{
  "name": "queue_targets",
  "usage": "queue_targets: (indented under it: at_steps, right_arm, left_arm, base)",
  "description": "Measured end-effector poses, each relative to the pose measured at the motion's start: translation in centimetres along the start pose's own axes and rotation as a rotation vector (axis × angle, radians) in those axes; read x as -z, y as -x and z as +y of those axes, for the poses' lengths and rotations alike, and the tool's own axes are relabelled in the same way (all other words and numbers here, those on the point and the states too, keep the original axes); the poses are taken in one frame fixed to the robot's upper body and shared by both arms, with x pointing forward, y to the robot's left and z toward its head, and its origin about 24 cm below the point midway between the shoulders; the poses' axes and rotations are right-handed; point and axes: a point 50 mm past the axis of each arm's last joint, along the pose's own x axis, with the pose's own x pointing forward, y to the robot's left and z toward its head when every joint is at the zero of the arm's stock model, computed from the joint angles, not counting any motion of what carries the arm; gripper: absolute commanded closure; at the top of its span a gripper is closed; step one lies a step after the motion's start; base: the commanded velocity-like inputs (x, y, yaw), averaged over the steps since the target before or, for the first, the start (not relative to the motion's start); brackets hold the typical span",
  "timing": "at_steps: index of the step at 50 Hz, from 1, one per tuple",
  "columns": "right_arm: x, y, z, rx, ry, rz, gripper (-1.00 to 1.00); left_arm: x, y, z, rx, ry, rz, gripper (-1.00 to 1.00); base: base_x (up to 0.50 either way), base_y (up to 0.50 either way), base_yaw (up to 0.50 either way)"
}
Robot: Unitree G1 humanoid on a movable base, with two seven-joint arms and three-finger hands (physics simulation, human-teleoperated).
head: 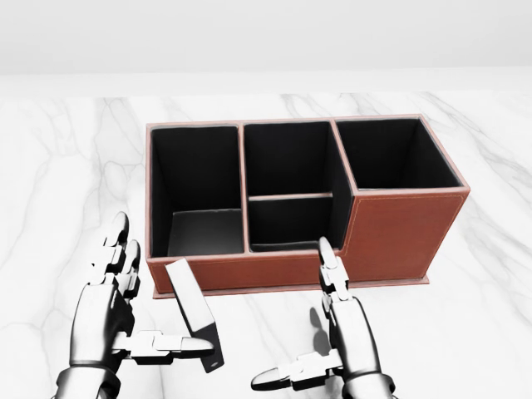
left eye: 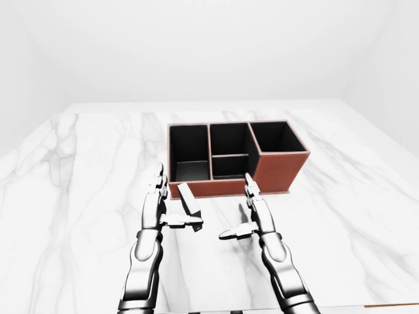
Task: Pick up the book and place it in the right compartment of the caddy.
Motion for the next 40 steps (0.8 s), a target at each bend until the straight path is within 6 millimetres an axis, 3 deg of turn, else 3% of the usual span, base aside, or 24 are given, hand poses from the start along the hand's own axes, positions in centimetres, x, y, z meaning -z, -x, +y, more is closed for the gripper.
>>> queue_targets:
  at_steps: [40]
  right_arm:
    - [0.4,-0.9,1.5,-0.05,0.011,0.025,-1.0]
  left_arm:
    - [0.1,-0.1,-0.1,0.002,0.0,0.001,-1.0]
  base:
    - [0.0,0.0,0.0]
